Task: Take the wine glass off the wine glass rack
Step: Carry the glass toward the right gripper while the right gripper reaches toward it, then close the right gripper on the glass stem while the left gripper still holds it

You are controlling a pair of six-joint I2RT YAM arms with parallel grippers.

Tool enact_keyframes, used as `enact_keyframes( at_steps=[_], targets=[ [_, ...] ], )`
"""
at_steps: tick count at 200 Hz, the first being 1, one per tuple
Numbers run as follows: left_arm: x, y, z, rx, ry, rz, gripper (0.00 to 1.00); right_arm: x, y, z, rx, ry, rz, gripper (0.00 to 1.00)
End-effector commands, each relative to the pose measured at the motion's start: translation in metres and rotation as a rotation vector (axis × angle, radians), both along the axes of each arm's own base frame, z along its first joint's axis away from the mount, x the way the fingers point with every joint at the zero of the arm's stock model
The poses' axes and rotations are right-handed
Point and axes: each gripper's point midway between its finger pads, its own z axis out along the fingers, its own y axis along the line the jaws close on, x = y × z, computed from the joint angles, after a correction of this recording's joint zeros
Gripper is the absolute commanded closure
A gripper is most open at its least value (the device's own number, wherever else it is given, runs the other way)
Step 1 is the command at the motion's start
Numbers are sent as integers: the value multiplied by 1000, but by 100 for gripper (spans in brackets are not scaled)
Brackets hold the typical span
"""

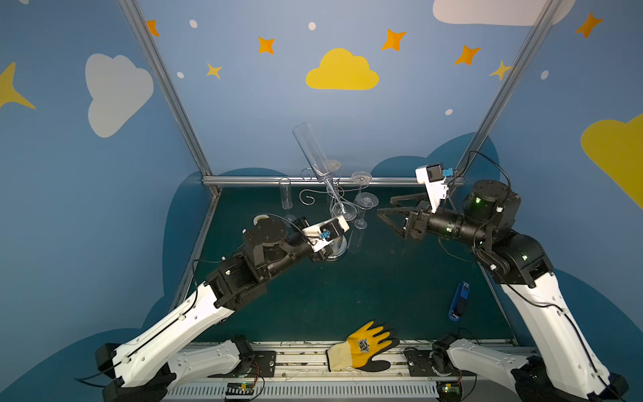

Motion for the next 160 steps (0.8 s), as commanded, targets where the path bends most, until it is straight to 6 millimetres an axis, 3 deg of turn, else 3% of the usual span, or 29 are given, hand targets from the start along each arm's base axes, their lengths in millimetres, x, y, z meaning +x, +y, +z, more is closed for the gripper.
enact_keyframes(
  at_steps=[1, 72, 160],
  targets=[
    [7, -1, 15, 101, -221, 85, 97, -8, 4, -11, -55, 16, 34, 14],
    [1, -40, -13, 323, -439, 85, 97, -5, 12, -30, -137, 17, 10, 17],
    [0, -52, -24, 380, -514, 85, 97, 4, 19, -34, -136, -25, -24, 34]
  ],
)
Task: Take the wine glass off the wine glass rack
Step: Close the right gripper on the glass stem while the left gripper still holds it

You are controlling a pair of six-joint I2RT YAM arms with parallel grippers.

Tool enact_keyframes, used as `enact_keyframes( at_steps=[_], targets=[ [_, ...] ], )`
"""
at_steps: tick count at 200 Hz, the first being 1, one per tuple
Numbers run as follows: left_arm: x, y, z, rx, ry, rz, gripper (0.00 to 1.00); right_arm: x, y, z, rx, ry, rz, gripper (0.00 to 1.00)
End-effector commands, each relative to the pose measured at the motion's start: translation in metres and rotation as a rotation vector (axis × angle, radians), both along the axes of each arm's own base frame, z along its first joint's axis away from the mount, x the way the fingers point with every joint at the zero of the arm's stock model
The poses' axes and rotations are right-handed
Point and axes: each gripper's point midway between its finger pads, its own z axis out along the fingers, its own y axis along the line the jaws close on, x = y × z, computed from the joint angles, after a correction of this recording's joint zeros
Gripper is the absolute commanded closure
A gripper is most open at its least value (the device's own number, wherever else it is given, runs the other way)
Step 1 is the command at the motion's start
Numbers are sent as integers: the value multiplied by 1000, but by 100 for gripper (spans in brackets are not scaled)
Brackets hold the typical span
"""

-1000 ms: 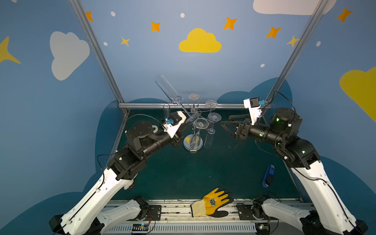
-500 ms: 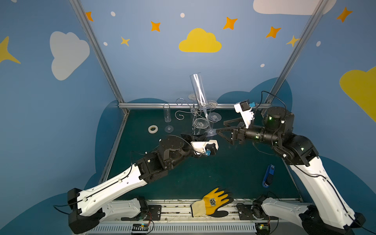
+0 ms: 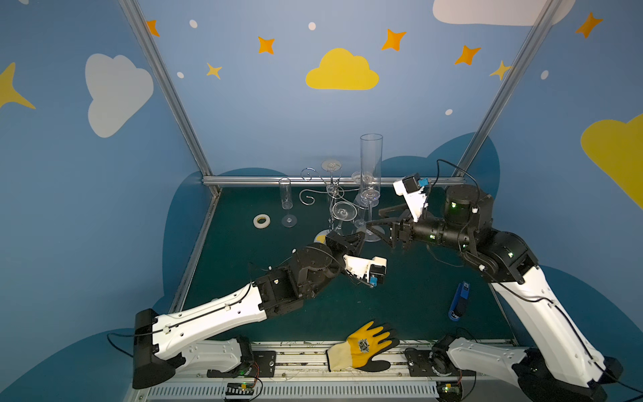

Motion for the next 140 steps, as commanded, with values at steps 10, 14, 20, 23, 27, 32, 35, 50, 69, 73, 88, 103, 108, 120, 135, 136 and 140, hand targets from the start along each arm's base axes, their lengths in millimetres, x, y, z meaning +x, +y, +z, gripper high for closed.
enact_keyframes(
  at_steps=[10, 14, 20, 23, 27, 32, 35, 50, 69, 73, 88, 103, 108, 120, 135, 136, 140],
  targets=[
    [0, 4, 24, -62, -60, 12, 97, 6, 1, 0, -1, -35, -26, 37],
    [-1, 3, 24, -61, -59, 10, 97, 7, 1, -1, -3, -34, -28, 38],
    [-1, 3, 23, -62, -58, 9, 97, 7, 1, -2, -4, -36, -29, 39],
    [-1, 2, 23, -62, -59, 7, 97, 7, 2, -2, -3, -38, -28, 40],
    [-1, 3, 23, -63, -58, 8, 97, 8, 2, -2, -2, -39, -29, 41],
    [-1, 2, 23, -62, -57, 6, 97, 8, 3, -2, 2, -44, -26, 43],
    [-1, 2, 23, -62, -56, 5, 97, 8, 4, -3, 4, -46, -24, 44],
    [-3, 1, 21, -58, -53, 0, 97, 7, 6, 2, 34, -71, -11, 51],
    [-3, 0, 21, -62, -52, -4, 97, 9, 8, 3, 51, -79, -15, 61],
    [-3, 0, 21, -61, -51, -4, 97, 10, 8, 3, 50, -78, -17, 63],
    [-3, 0, 21, -60, -53, -3, 97, 11, 10, 3, 49, -73, -13, 69],
    [-4, 0, 21, -57, -53, -4, 97, 11, 12, 1, 50, -68, -5, 73],
    [-4, 0, 20, -55, -51, -4, 97, 12, 12, 0, 49, -66, -6, 75],
    [-4, 1, 20, -54, -50, -2, 97, 12, 13, 0, 51, -66, -7, 79],
    [-4, 1, 19, -53, -48, -3, 97, 12, 13, -2, 51, -64, -6, 82],
    [-3, 1, 19, -54, -47, -2, 97, 13, 13, -2, 50, -64, -7, 83],
    [-4, 1, 19, -56, -46, -2, 97, 12, 13, -2, 52, -65, -6, 84]
  ],
)
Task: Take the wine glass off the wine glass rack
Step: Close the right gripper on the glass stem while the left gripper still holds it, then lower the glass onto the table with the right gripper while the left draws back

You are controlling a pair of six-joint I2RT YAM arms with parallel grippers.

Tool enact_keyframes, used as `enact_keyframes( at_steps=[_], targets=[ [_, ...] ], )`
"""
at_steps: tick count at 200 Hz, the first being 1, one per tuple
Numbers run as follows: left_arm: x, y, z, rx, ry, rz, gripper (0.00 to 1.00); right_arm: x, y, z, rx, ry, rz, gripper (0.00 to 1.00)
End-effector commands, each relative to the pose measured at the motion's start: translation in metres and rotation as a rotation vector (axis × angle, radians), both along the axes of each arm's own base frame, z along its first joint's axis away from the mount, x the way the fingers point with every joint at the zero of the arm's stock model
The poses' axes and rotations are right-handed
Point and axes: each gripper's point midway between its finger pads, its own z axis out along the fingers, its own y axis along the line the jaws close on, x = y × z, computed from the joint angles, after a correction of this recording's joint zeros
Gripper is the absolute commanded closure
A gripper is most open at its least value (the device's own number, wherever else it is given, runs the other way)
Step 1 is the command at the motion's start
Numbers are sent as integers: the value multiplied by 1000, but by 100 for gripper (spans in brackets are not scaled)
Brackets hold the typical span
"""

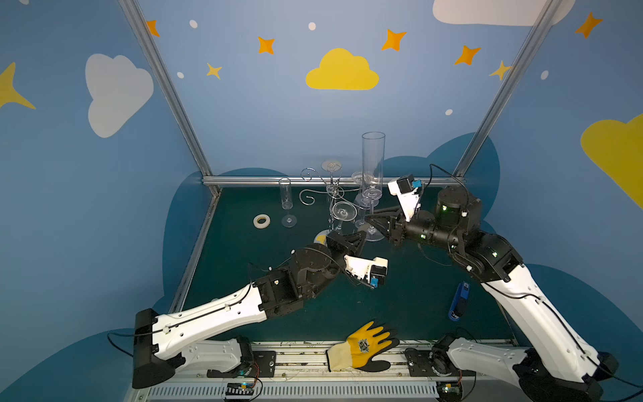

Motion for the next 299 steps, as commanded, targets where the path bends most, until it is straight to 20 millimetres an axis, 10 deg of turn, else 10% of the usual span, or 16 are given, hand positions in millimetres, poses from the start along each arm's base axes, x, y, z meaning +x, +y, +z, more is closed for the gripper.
enact_keyframes(
  at_steps=[1, 36, 70, 130, 183, 299],
  targets=[
    [-1, 3, 14, -49, -24, 6, 97, -1, 4, 4, 22, -16, 13, 85],
    [-1, 2, 16, -60, -23, 2, 93, -2, 6, 0, 21, -8, 28, 100],
    [-6, 4, 26, -141, -31, -14, 66, -2, 6, -2, 21, -12, 29, 100],
    [-14, 59, 94, -717, 431, -123, 33, -5, -1, -5, 3, -140, 26, 100],
    [-16, 91, 123, -989, 830, -304, 23, -21, 10, -12, 53, -186, 134, 100],
    [-23, 60, 138, -996, 1239, -627, 19, -54, 39, -29, 65, -176, 295, 100]
  ],
)
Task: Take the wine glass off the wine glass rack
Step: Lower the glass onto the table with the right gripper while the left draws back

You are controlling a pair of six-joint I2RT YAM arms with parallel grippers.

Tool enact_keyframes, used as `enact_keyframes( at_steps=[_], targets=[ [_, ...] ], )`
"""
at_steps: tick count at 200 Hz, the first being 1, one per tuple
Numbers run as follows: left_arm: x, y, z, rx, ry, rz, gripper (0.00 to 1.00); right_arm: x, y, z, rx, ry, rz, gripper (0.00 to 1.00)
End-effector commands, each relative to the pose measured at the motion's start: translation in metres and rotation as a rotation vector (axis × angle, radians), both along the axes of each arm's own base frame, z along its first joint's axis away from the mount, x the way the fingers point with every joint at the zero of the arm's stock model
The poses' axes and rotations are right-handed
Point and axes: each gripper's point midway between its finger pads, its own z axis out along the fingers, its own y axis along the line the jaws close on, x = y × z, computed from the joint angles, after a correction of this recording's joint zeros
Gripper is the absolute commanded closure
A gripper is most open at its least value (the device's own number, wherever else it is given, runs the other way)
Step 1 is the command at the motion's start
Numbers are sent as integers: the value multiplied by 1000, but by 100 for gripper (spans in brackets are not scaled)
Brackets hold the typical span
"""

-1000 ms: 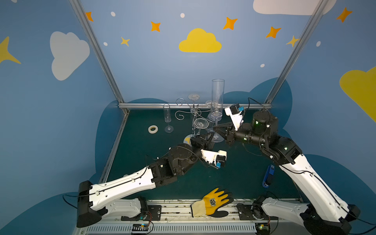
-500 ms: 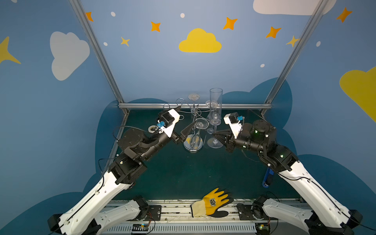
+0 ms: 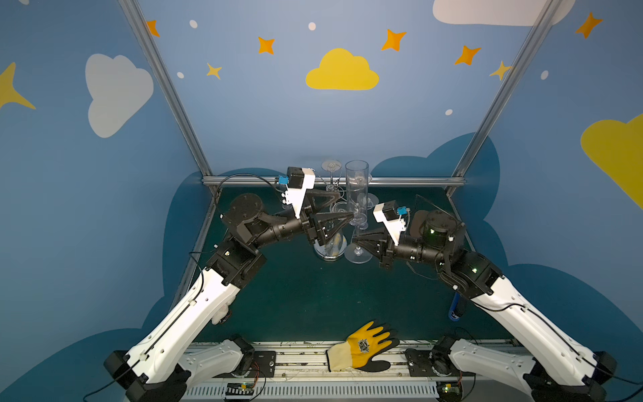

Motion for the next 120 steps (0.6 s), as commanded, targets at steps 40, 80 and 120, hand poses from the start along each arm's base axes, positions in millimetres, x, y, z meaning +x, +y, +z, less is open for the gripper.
enact_keyframes(
  at_steps=[40, 80, 120],
  targets=[
    [-11, -4, 19, -75, 9, -100, 20, -11, 13, -1, 46, -13, 46, 100],
    [-5, -6, 14, -77, 25, -91, 22, -17, 21, -8, 40, 5, 69, 100],
    [0, -9, 9, -70, 41, -82, 32, -19, 26, -13, 32, 6, 73, 100]
  ],
)
